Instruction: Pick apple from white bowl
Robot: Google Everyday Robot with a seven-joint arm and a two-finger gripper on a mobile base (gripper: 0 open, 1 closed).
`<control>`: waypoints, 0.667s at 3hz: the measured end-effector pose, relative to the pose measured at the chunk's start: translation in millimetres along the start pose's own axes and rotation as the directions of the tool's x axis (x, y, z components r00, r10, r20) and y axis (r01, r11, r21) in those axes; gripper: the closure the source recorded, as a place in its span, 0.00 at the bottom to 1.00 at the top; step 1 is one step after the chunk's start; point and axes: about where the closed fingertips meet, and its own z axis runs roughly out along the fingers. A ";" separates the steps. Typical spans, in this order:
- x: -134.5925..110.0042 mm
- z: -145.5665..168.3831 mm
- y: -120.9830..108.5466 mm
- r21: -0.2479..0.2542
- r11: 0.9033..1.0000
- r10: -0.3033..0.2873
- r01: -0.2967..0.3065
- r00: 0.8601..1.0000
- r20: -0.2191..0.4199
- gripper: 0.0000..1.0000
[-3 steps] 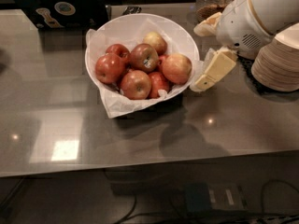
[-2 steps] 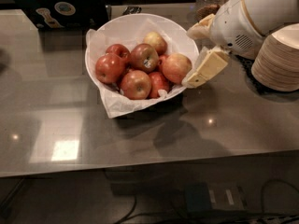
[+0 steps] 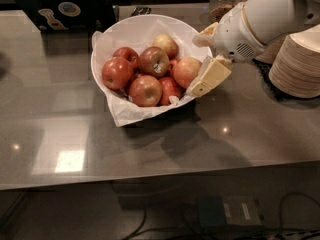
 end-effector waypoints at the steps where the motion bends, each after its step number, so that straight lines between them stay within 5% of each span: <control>1: 3.7 11.6 -6.0 -0.005 1.000 0.015 -0.015 1.000 -0.005 0.28; 2: 8.5 21.8 -13.1 -0.010 0.999 0.034 -0.034 0.999 -0.008 0.40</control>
Offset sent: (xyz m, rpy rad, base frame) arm 0.0343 -0.0006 -0.0307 0.0134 0.0525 -0.0451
